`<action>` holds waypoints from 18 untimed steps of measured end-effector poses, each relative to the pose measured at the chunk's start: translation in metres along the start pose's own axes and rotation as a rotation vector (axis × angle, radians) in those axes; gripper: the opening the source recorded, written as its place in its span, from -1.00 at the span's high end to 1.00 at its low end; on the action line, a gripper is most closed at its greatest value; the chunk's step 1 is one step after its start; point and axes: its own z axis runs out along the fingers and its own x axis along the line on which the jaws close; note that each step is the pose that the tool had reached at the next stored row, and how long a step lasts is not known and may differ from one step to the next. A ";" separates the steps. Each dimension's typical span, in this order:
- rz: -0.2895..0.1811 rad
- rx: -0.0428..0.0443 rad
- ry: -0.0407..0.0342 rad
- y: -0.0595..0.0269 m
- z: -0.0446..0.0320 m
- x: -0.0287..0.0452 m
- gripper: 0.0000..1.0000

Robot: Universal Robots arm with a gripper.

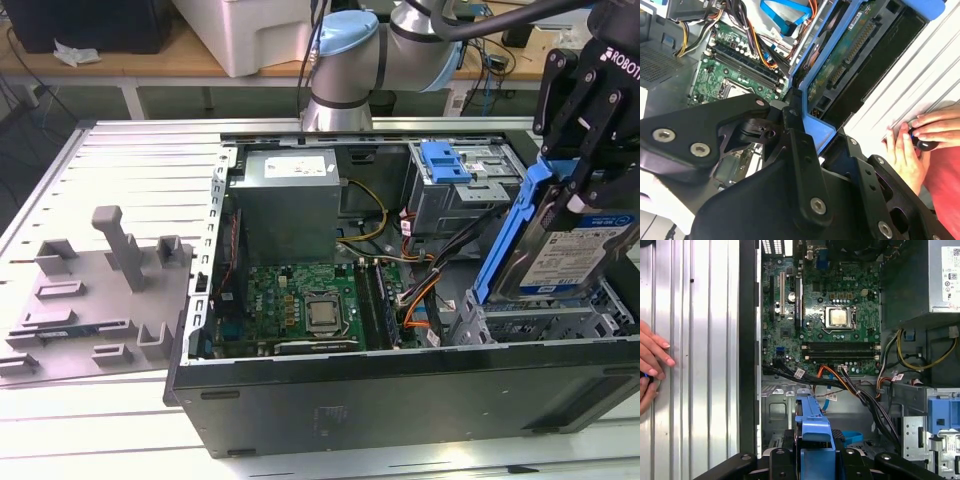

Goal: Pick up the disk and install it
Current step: 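Insert the disk into the insertion slot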

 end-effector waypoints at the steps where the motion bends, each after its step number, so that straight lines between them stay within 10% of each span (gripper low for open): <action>1: -0.004 0.0000 0.0003 0.0000 0.0000 0.0000 0.26; 18: -0.004 -0.0001 0.0005 0.0000 0.0004 0.0033 0.26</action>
